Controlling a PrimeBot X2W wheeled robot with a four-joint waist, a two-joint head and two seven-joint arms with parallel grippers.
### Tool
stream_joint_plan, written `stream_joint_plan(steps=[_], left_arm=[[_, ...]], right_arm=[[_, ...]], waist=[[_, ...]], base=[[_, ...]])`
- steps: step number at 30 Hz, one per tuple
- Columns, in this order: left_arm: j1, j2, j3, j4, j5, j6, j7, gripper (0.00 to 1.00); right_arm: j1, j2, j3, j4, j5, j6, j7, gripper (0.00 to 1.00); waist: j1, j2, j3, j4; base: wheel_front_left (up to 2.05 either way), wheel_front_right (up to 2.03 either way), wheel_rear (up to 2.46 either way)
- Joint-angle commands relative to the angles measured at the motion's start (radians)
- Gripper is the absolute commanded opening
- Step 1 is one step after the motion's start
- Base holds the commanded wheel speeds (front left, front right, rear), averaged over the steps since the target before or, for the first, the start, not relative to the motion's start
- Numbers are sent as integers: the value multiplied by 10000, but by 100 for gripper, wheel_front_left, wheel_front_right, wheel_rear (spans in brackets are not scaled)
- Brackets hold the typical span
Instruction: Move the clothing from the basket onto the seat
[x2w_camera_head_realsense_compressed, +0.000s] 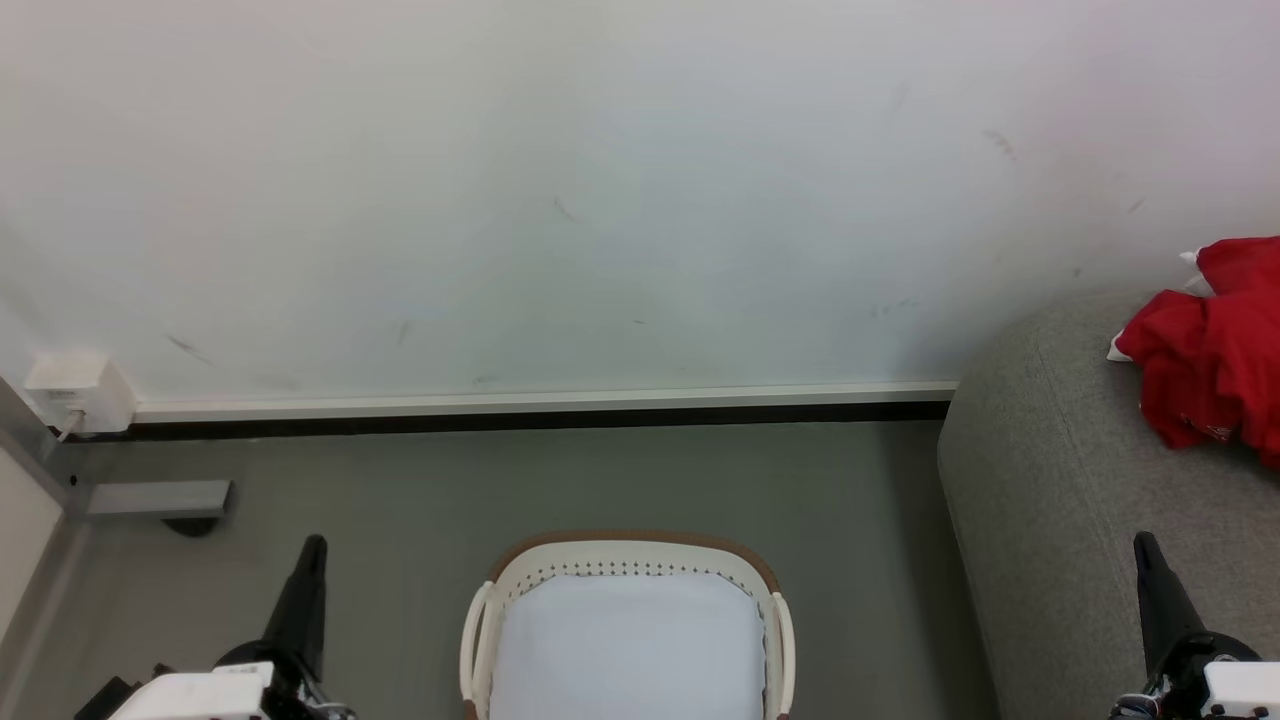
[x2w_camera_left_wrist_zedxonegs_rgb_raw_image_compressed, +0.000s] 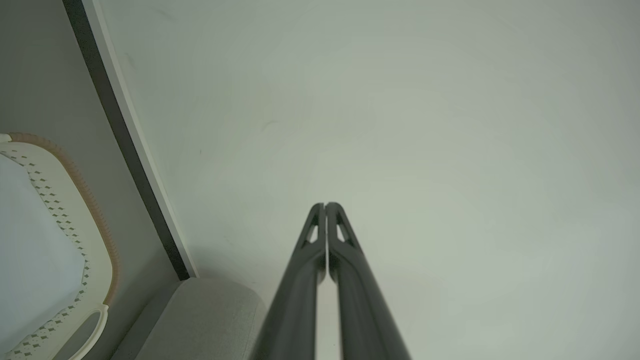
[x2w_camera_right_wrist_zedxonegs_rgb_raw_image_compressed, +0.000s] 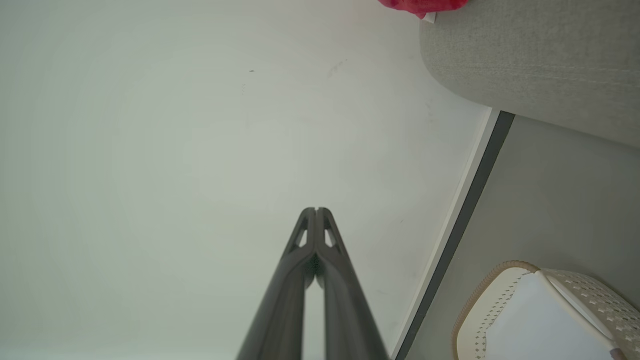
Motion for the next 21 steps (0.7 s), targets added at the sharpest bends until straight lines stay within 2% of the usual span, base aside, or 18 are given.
stream_joint_plan(steps=[1, 21], left_arm=[[-84, 74, 15, -19, -146, -37, 40, 0], [-83, 74, 14, -21, -147, -37, 39, 0]], right_arm=[[-125, -80, -38, -49, 17, -22, 28, 0], [-125, -80, -37, -48, 18, -21, 28, 0]], waist=[[0, 0, 0, 0], [0, 0, 0, 0]], base=[[0, 0, 0], [0, 0, 0]])
